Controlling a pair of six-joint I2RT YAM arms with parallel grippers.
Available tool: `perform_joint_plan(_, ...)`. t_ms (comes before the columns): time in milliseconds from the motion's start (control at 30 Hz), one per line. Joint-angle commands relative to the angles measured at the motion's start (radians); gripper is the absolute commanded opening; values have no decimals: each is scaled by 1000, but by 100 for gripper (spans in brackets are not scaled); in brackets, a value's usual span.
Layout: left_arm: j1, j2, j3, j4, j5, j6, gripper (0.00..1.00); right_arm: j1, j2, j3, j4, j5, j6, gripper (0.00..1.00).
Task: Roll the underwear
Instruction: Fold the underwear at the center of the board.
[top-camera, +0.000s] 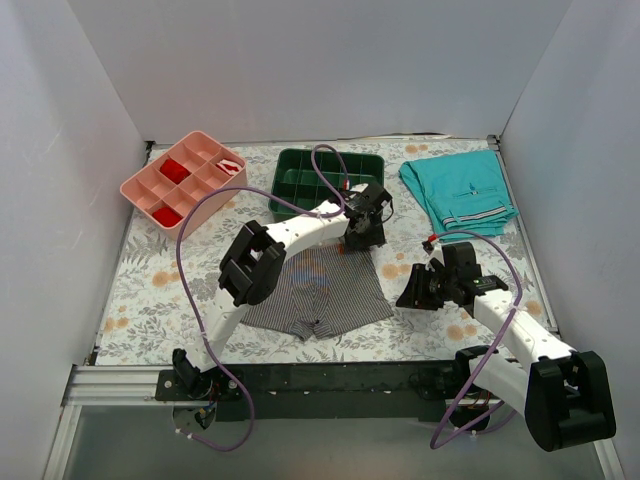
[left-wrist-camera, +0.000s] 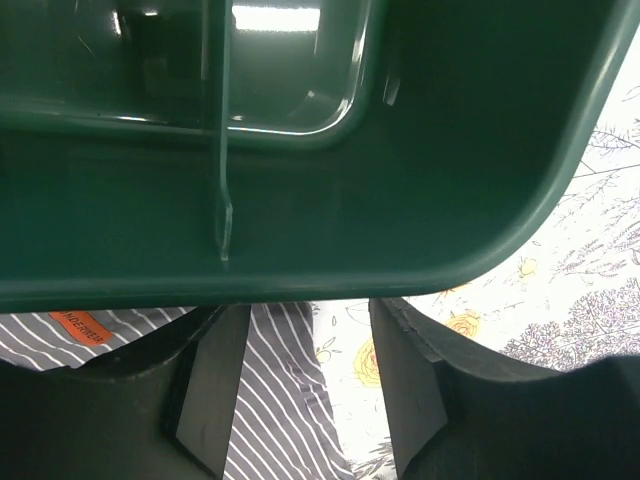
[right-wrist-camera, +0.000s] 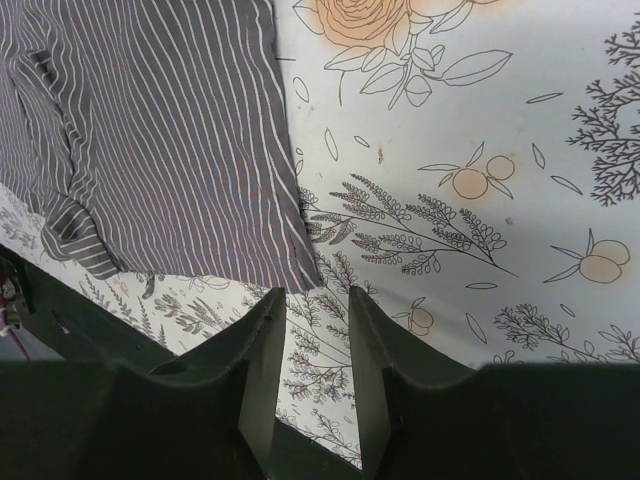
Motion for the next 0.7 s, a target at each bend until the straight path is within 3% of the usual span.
perform_joint_plan(0, -6, -16, 37, -14, -36, -10, 49, -1, -18, -7, 22, -18, -14, 39)
perform_joint_plan(433, -6, 27, 76, -89, -81, -33, 45, -1, -73, -20, 20, -10, -2, 40)
perform_joint_plan(667, -6, 23, 89, -46, -87, -36, 44, -1, -55, -20, 23, -16, -5, 40)
